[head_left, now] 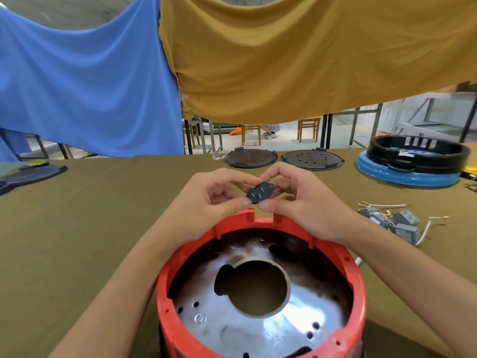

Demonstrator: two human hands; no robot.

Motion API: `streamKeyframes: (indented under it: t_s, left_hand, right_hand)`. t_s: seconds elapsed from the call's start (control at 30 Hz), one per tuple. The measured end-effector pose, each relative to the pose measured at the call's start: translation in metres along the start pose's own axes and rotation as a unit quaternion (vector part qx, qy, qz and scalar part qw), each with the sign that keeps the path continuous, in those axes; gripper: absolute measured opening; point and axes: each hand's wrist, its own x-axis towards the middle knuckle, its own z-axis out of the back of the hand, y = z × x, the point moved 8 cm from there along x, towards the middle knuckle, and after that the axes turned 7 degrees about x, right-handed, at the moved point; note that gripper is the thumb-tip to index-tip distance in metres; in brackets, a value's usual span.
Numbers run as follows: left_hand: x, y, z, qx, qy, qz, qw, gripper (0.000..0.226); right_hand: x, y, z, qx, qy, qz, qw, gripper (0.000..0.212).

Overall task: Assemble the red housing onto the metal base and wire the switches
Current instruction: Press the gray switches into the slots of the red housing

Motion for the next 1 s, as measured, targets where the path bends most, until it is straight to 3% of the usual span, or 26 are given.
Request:
streamKeyframes:
  t_s: [0.17, 0.3, 0.43, 0.63, 0.8, 1.0]
  left_hand:
    - [-0.001, 0.002, 0.007, -0.018, -0.037, 0.009, 0.999, 0.03]
    - [-0.001, 0.002, 0.007, -0.007, -0.041, 0.014, 0.999, 0.026]
    - [0.0, 0.004, 0.006, 0.024, -0.039, 0.012, 0.999, 0.025]
    - [0.0, 0.011, 0.007, 0.071, -0.04, 0.05, 0.995, 0.017]
    - [-0.005, 0.03, -0.007, 0.151, 0.076, 0.146, 0.975, 0.013]
    - [-0.008, 0.034, -0.002, 0.142, 0.081, 0.167, 0.972, 0.013]
  right_hand:
    - [-0.001, 0.006, -0.001, -0.044, -0.003, 0.026, 0.999, 0.022]
    - [-0.006, 0.007, 0.001, 0.005, 0.002, 0.012, 1.0, 0.03]
    - [-0.005, 0.005, 0.004, 0.019, -0.018, 0.0, 1.0, 0.012]
    - [-0.002, -0.009, 0.013, -0.01, -0.06, -0.043, 0.997, 0.008]
    - [-0.003, -0.023, 0.015, -0.03, -0.071, -0.111, 0.991, 0.012]
    - [0.006, -0.029, 0.012, -0.009, -0.065, -0.184, 0.981, 0.018]
